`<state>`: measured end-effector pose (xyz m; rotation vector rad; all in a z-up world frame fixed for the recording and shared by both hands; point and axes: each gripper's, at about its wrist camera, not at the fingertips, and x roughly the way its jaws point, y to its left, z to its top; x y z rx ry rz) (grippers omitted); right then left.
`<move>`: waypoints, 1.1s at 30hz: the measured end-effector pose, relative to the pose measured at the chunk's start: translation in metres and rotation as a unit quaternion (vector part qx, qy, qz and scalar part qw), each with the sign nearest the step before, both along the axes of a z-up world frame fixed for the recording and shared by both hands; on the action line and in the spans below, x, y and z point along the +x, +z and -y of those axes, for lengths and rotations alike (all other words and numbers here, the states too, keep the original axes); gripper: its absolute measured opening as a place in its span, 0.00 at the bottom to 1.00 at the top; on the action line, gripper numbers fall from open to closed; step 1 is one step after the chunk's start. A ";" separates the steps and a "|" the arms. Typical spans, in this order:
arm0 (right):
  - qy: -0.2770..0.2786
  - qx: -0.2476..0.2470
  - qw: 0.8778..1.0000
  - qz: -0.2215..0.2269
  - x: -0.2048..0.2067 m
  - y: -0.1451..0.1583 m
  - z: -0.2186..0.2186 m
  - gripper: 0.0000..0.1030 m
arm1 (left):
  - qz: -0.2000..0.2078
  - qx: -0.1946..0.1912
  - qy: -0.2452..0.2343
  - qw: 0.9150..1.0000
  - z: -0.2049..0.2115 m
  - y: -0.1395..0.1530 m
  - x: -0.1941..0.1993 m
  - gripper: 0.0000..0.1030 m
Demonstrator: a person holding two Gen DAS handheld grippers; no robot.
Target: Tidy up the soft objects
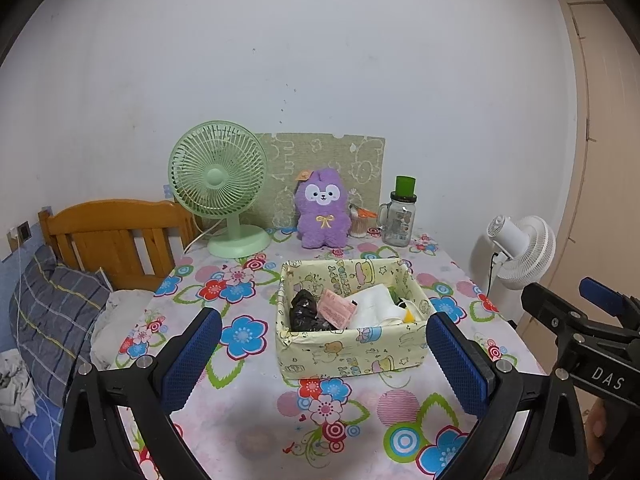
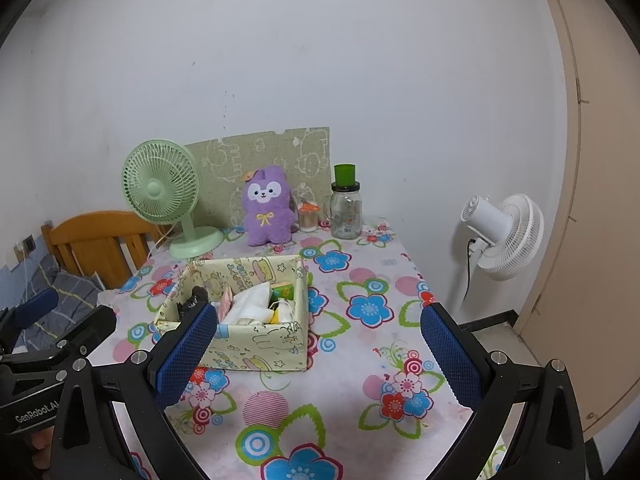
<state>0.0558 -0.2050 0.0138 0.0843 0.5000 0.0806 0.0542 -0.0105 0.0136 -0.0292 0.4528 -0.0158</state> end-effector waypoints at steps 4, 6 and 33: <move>-0.001 -0.001 1.000 -0.002 0.001 0.000 0.000 1.00 | 0.003 -0.001 -0.003 1.000 0.001 0.000 0.000 1.00; -0.003 -0.002 1.000 -0.005 0.002 -0.001 -0.001 1.00 | 0.002 -0.001 -0.003 1.000 0.001 0.000 0.000 1.00; -0.001 -0.003 1.000 -0.004 0.003 0.000 -0.007 1.00 | -0.007 0.001 0.000 1.000 -0.001 0.000 0.008 1.00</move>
